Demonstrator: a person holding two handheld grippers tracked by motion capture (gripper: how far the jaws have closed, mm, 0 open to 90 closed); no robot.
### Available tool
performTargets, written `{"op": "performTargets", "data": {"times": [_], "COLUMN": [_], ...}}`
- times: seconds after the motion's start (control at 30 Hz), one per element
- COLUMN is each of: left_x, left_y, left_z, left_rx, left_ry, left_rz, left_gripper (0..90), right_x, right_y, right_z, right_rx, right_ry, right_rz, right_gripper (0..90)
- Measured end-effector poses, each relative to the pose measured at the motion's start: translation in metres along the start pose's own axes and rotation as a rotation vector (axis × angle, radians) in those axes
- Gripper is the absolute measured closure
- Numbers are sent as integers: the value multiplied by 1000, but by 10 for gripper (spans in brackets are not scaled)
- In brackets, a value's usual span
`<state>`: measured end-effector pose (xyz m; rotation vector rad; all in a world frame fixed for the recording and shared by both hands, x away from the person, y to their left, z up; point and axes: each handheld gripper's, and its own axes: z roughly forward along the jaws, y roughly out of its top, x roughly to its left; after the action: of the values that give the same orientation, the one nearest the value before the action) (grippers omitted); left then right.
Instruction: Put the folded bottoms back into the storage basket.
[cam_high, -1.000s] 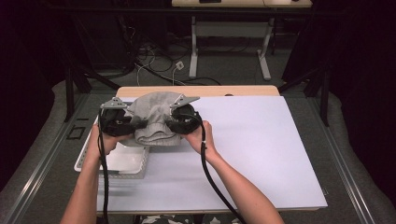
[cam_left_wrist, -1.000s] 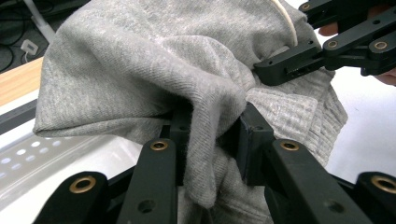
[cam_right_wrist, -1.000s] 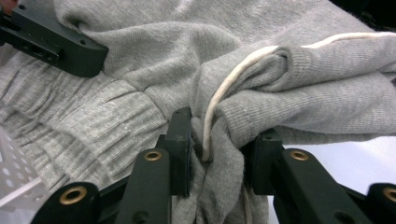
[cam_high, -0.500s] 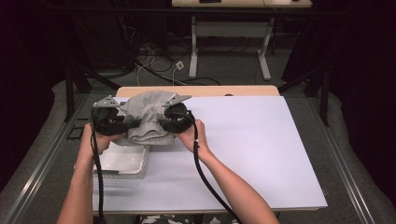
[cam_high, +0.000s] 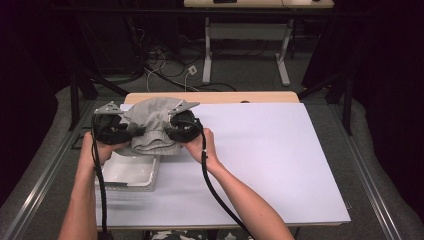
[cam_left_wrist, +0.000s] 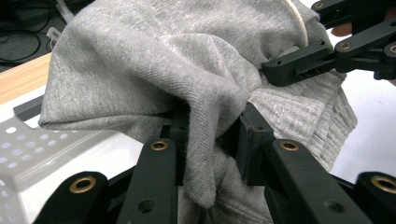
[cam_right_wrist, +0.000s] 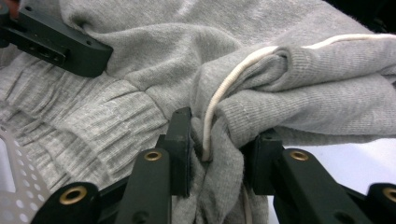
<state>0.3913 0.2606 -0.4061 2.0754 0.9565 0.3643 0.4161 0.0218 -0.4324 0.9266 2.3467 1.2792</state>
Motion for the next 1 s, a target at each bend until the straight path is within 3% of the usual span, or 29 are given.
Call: {"op": "performTargets", "data": {"times": [1.0], "left_x": [10], "left_y": [-5], "left_z": [-15], "left_rx": [11], "left_ry": [58], "left_rz": [-12], "left_gripper": [718], "right_x": [17], "right_y": [7], "right_z": [13], "right_rx": [-16], "right_ry": [12], "right_rz": [6], "right_gripper": [663]}}
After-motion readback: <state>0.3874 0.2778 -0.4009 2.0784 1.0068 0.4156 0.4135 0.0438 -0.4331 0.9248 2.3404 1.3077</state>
